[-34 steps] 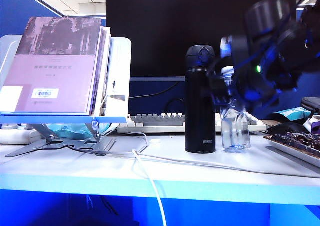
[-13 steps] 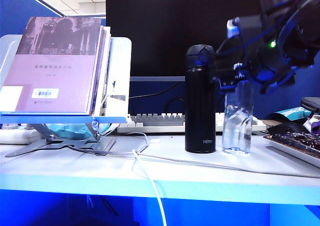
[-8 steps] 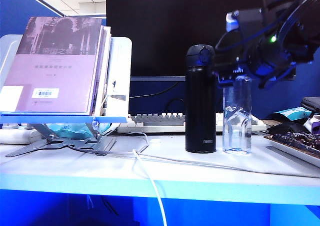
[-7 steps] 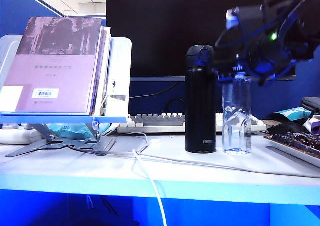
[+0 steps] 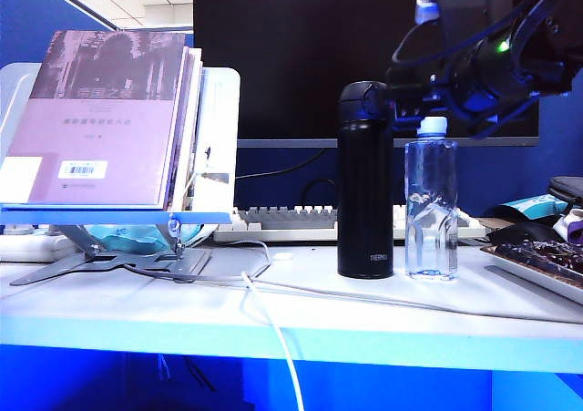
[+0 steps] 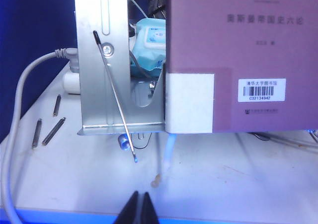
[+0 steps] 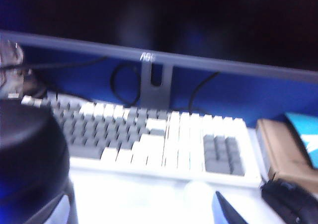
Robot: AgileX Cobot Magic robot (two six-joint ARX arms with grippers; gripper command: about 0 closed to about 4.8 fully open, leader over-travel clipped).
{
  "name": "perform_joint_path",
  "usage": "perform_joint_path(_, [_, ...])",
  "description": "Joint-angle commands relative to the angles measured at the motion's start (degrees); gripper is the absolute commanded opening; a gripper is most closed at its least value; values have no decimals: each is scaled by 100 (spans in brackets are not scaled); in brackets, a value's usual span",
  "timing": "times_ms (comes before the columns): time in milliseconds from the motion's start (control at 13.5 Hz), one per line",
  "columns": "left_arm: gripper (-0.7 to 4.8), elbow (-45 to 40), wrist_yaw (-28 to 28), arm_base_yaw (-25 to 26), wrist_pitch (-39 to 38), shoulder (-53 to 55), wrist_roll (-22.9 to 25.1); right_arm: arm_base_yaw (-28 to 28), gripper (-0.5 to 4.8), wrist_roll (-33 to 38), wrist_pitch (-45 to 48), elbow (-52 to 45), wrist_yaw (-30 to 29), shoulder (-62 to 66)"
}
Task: Pick up the mineral water bottle and place it vertically to the right of the black thermos cup.
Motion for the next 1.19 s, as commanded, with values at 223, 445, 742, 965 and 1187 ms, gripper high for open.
perform_joint_path(223, [-4, 4, 28, 2, -70, -17, 24, 7, 383, -295, 243, 26, -17, -525])
perform_joint_path(445, [-4, 4, 28, 4, -70, -17, 24, 7, 381, -417, 162, 26, 4, -1473])
perform_joint_path(742, [-4, 4, 28, 2, -70, -17, 24, 7, 91, -540, -282, 24, 24, -2817])
perform_joint_path(965, [-4, 4, 28, 2, -70, -17, 24, 7, -5, -1158, -901, 26, 24, -4352])
perform_joint_path(1187, [-4, 4, 28, 2, -70, -17, 24, 7, -5, -1556, -1902, 31, 221, -5589])
